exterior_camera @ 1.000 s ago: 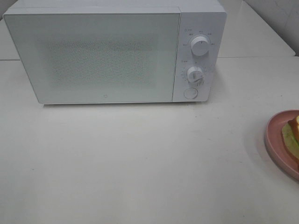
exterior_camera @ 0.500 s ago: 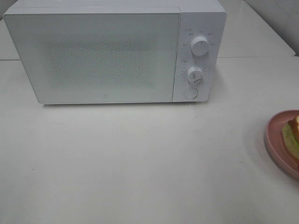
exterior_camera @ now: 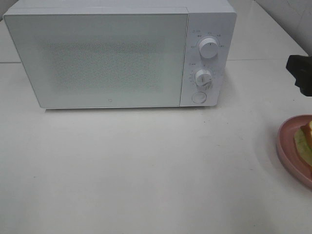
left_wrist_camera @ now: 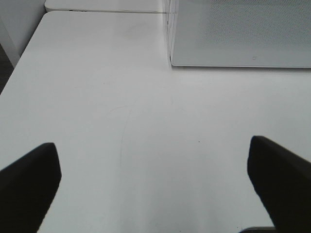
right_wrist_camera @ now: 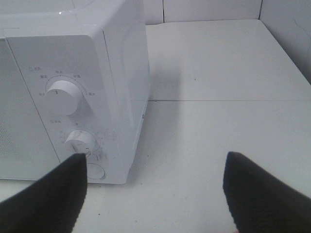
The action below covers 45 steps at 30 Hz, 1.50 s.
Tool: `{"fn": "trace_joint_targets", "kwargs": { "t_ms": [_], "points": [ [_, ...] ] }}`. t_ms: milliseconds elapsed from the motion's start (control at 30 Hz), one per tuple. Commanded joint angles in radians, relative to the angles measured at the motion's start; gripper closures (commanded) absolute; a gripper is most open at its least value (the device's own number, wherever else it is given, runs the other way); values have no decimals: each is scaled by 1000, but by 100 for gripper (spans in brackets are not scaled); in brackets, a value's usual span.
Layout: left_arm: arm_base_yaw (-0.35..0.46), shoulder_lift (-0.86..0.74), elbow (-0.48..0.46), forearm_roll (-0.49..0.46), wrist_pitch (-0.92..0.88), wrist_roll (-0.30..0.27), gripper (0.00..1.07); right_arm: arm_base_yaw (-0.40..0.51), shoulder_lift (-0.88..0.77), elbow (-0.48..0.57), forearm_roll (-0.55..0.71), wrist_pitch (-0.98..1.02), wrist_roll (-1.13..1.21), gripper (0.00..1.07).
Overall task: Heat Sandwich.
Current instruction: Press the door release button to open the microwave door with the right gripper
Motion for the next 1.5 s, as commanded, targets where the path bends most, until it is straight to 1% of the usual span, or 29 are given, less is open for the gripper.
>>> {"fn": "trace_joint_targets", "kwargs": {
  "t_ms": [33, 133, 200, 267, 300, 433, 533, 633, 667, 700, 733, 767, 800, 833, 900, 933, 967, 1000, 1033, 1067, 1100, 1133, 1167, 1200, 1233, 1267, 1300, 1367, 1500],
  "points": [
    [-5, -26, 0, -1, -1, 0, 6, -5, 79, 3, -4, -104, 3, 32],
    [-5, -26, 0, -1, -1, 0, 6, -5, 176, 3, -5, -227, 3, 32],
    [-5, -26, 0, -1, -1, 0, 6, -5, 202, 3, -5, -263, 3, 32],
    [-5, -26, 0, -1, -1, 0, 6, -5, 270, 3, -5, -387, 2, 32],
    [-5, -26, 0, -1, -1, 0, 6, -5, 270, 3, -5, -387, 2, 32],
    [-5, -26, 0, -1, -1, 0, 6, -5, 367, 3, 4, -534, -21, 32],
    [-5, -26, 0, -1, -1, 0, 6, 6, 402, 7, 23, -548, -23, 32],
    [-5, -26, 0, -1, -1, 0, 6, 81, 461, 41, 100, -619, -69, 32],
    [-5, -26, 0, -1, -1, 0, 6, 81, 461, 41, 100, -619, -69, 32],
    [-5, -26, 0, -1, -1, 0, 6, 102, 475, 49, 124, -648, -93, 32],
    [-5, -26, 0, -1, -1, 0, 6, 135, 491, 61, 158, -677, -117, 32],
    [-5, -26, 0, -1, -1, 0, 6, 184, 519, 79, 234, -728, -157, 32],
    [-5, -26, 0, -1, -1, 0, 6, 206, 527, 88, 265, -747, -172, 32],
    [-5, -26, 0, -1, -1, 0, 6, 206, 527, 88, 265, -747, -172, 32],
    [-5, -26, 0, -1, -1, 0, 6, 263, 543, 102, 346, -775, -194, 32],
    [-5, -26, 0, -1, -1, 0, 6, 315, 550, 108, 410, -783, -215, 32],
    [-5, -26, 0, -1, -1, 0, 6, 345, 550, 112, 445, -783, -226, 32],
    [-5, -26, 0, -1, -1, 0, 6, 345, 550, 112, 445, -783, -226, 32],
    [-5, -26, 0, -1, -1, 0, 6, 375, 550, 112, 478, -783, -242, 32],
    [-5, -26, 0, -1, -1, 0, 6, 432, 550, 112, 530, -783, -276, 32],
    [-5, -26, 0, -1, -1, 0, 6, 463, 550, 112, 554, -783, -296, 32],
    [-5, -26, 0, -1, -1, 0, 6, 463, 550, 112, 554, -783, -296, 32],
    [-5, -26, 0, -1, -1, 0, 6, 486, 550, 112, 573, -783, -313, 32],
    [-5, -26, 0, -1, -1, 0, 6, 514, 550, 112, 597, -783, -326, 32],
    [-5, -26, 0, -1, -1, 0, 6, 565, 550, 112, 633, -783, -343, 32],
    [-5, -26, 0, -1, -1, 0, 6, 587, 550, 112, 645, -783, -348, 32],
    [-5, -26, 0, -1, -1, 0, 6, 587, 550, 112, 645, -783, -348, 32],
    [-5, -26, 0, -1, -1, 0, 6, 637, 550, 112, 656, -783, -350, 32],
    [-5, -26, 0, -1, -1, 0, 6, 675, 550, 112, 677, -783, -348, 32]
  ]
}}
